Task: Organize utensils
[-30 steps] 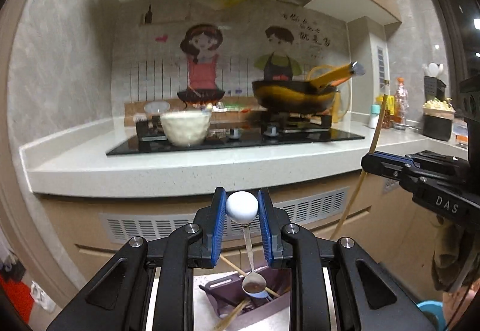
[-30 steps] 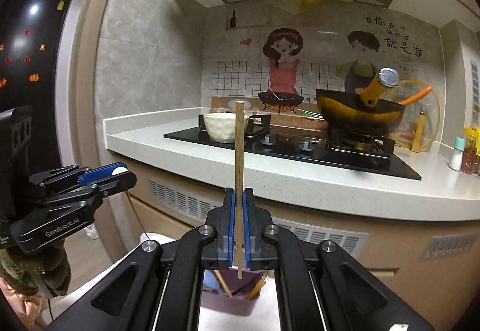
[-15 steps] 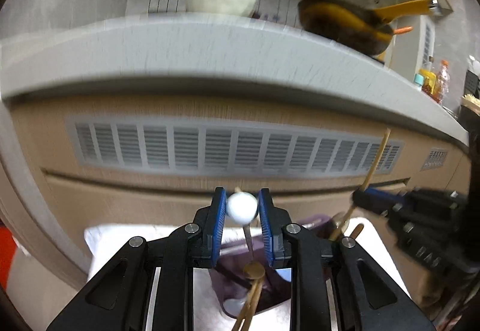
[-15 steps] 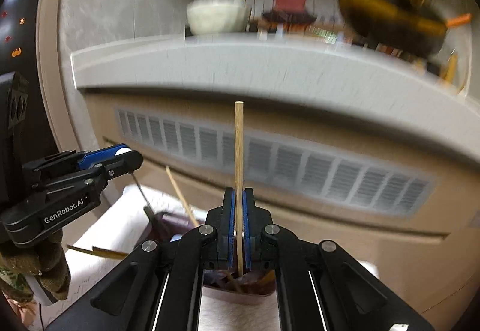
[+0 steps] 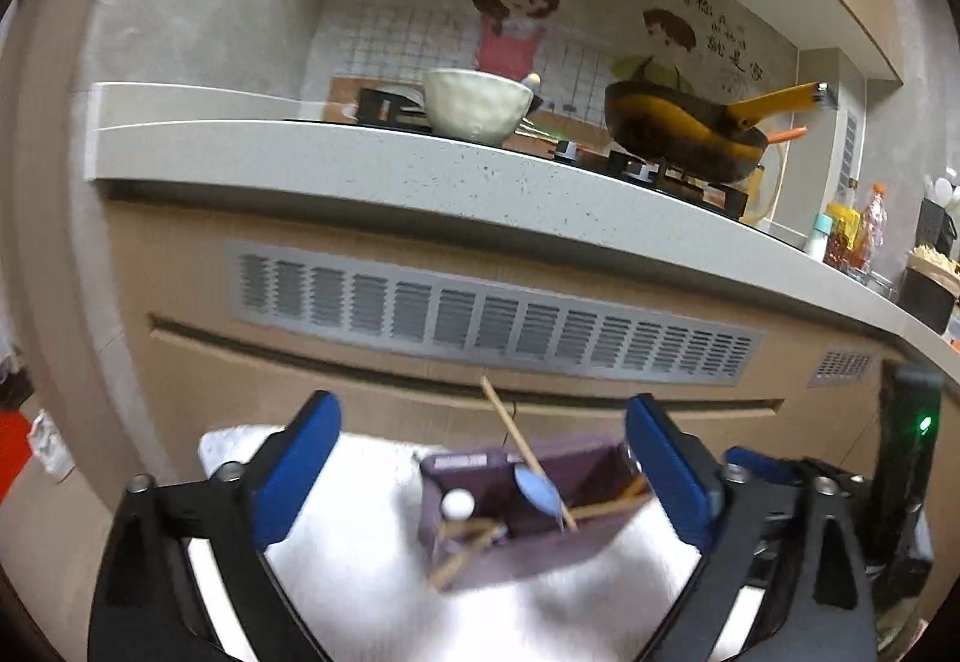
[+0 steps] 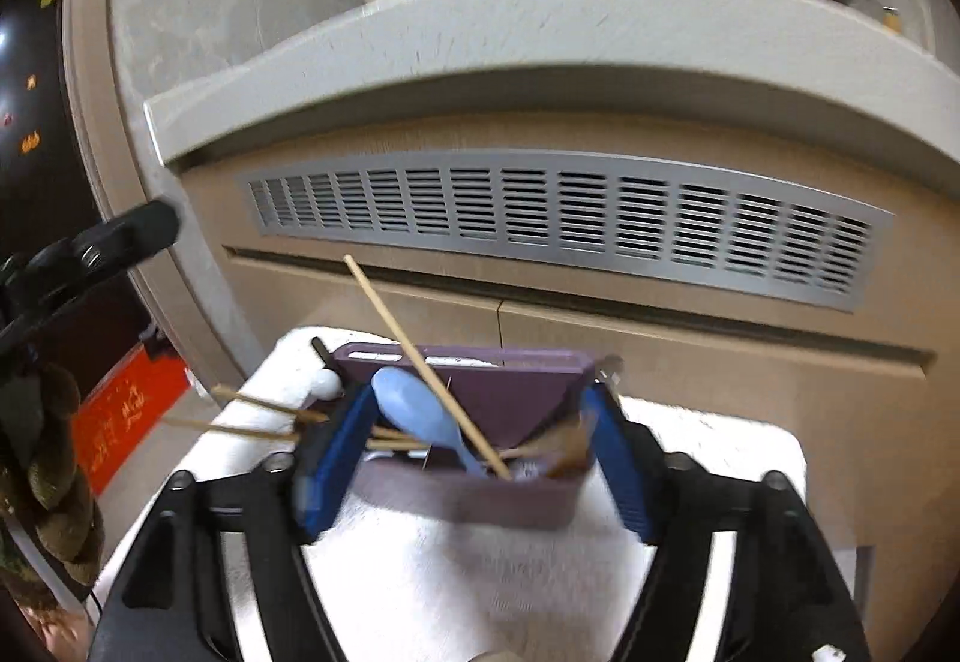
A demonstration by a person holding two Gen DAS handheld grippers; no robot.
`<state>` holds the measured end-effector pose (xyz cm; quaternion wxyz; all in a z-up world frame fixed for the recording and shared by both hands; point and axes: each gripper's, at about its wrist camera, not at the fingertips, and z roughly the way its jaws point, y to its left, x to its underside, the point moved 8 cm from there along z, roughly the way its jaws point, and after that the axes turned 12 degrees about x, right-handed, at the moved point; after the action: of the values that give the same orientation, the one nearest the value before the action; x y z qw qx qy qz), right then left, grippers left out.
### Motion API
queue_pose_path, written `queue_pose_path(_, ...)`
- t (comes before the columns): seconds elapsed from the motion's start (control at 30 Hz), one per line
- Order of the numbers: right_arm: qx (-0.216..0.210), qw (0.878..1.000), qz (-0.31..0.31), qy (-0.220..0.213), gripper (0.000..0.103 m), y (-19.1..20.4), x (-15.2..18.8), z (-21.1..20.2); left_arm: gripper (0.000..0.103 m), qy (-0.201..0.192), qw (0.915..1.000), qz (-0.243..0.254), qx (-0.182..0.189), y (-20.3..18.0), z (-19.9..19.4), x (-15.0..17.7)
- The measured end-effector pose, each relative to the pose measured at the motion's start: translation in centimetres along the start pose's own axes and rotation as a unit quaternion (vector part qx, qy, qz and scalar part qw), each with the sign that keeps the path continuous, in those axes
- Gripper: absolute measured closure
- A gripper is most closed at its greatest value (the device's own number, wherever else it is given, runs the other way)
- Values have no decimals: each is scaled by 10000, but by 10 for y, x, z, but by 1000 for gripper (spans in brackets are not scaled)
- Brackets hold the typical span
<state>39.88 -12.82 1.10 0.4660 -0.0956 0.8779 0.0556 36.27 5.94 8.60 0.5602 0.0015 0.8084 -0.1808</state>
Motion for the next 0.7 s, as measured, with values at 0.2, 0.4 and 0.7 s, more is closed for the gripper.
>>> queue_pose_path(0.2,83,9991,408,-91,10,-9,50,-64,0,214,9994,-135,-241,-15,-50,73)
queue_pose_path(0.4,557,9969,543,-122,5,-17,102,-103,0,282,9980,-77,-563,-26,-84,128)
queue_pose_path(0.7,1149,9921,392,-308,4,-21,146,-130,0,418,9944,348,-903,-42,-103,156)
